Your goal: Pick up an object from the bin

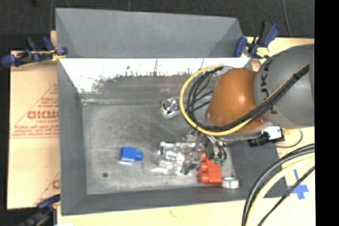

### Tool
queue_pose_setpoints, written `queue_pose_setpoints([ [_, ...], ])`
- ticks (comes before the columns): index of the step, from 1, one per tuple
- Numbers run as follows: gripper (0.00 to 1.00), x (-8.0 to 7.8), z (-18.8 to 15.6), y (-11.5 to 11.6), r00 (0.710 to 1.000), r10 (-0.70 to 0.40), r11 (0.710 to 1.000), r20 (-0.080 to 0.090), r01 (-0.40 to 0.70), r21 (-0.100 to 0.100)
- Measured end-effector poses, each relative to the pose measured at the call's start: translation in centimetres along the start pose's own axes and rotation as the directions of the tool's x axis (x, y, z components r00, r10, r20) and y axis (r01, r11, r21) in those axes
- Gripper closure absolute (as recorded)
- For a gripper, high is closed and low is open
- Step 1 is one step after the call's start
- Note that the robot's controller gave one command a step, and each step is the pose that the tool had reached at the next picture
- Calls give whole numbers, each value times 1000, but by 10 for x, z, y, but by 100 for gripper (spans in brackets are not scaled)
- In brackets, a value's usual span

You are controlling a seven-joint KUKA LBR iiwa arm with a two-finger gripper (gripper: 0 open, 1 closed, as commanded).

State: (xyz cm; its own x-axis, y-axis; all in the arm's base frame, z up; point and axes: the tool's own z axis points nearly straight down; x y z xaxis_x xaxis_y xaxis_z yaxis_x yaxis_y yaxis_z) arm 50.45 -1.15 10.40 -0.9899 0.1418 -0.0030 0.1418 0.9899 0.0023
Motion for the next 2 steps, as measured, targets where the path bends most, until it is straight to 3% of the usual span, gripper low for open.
queue_pose_setpoints([
  [2, 100, -2, -91, 0, 1000, 6, 1000, 2, -6, 0],
])
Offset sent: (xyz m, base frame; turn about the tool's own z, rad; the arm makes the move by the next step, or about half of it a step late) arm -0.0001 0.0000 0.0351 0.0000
